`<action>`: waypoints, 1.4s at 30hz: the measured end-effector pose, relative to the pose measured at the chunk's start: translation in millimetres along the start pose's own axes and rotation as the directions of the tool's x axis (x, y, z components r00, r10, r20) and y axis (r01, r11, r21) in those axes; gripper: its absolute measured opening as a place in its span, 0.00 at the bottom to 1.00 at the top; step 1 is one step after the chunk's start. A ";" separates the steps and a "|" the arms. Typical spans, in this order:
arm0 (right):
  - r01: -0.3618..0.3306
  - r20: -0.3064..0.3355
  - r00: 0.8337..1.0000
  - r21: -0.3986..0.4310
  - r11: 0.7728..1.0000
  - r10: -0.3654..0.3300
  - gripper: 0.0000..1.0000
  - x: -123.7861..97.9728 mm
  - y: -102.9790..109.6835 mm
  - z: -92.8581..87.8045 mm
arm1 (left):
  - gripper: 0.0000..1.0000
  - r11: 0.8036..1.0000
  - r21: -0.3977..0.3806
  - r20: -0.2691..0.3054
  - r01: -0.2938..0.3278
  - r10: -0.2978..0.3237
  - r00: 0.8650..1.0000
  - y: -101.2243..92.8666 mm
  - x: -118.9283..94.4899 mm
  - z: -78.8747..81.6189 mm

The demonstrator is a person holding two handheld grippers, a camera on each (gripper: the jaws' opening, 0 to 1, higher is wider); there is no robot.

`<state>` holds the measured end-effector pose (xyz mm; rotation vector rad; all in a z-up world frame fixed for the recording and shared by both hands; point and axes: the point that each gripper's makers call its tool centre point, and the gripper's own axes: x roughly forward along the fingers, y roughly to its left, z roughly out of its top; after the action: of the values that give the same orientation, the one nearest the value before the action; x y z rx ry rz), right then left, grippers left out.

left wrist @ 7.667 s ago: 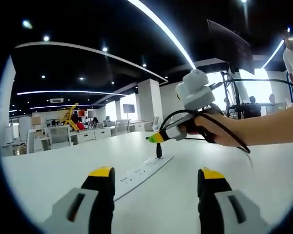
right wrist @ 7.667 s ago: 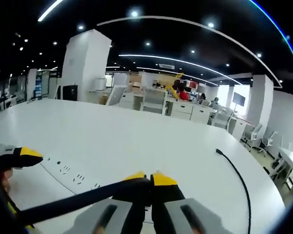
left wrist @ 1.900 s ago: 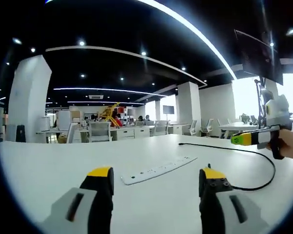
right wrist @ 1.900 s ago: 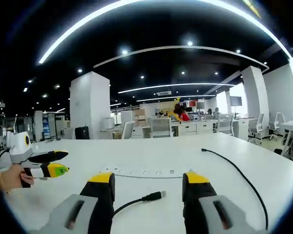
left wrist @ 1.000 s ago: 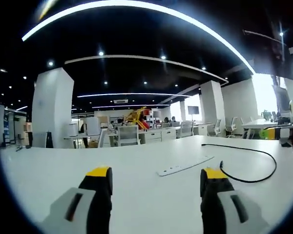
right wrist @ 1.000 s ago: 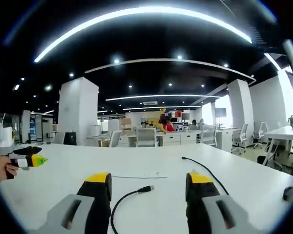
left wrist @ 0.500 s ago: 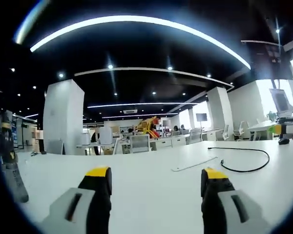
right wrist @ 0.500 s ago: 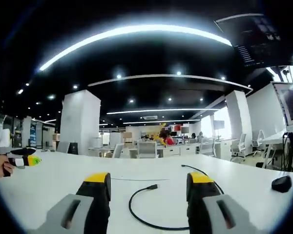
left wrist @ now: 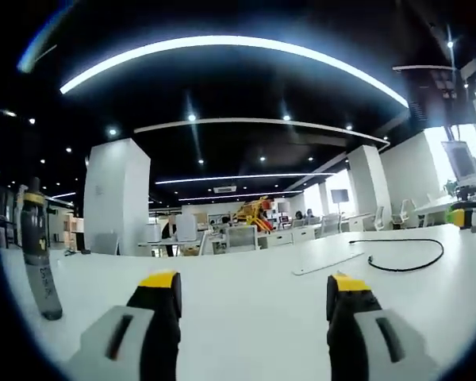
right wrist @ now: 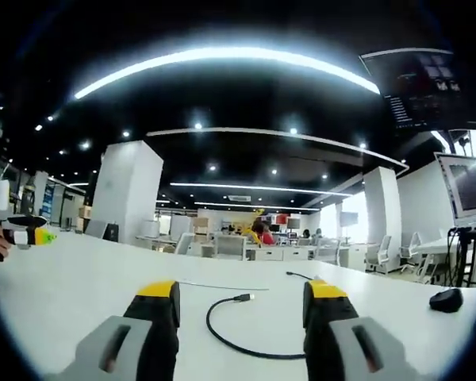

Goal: Locate the USB plug end of the data cable currently connected to the USB port on the desk. Grip the plug, withdraw it from the port, and place it onto the desktop.

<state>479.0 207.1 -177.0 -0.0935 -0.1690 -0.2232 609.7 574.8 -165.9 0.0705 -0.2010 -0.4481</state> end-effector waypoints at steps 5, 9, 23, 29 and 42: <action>0.009 -0.005 1.000 0.018 1.000 -0.009 0.63 -5.6 -7.1 -4.8 | 0.75 1.000 -0.016 -0.005 0.000 0.000 1.000 1.2 -3.9 -3.1; 0.019 -0.009 1.000 0.039 0.999 -0.018 0.63 -6.8 -10.7 -7.4 | 0.75 1.000 -0.014 -0.002 -0.009 0.009 1.000 3.2 -6.8 -2.7; 0.007 -0.029 1.000 0.018 1.000 -0.007 0.63 -4.5 -4.5 -12.3 | 0.74 1.000 -0.002 -0.014 -0.003 0.003 1.000 1.4 -9.0 -5.2; 0.018 -0.023 1.000 0.014 1.000 -0.017 0.63 -5.9 -5.4 -11.7 | 0.74 1.000 -0.007 -0.012 0.006 -0.006 1.000 0.6 -9.8 -5.2; 0.011 -0.017 1.000 0.022 1.000 -0.010 0.63 -8.5 -2.5 -11.3 | 0.74 1.000 -0.023 -0.027 0.018 -0.018 0.999 -0.2 -10.7 -9.4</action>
<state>472.1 205.2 -189.4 -0.0685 -0.1550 -0.2324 602.2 579.5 -177.0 0.0557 -0.1686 -0.4673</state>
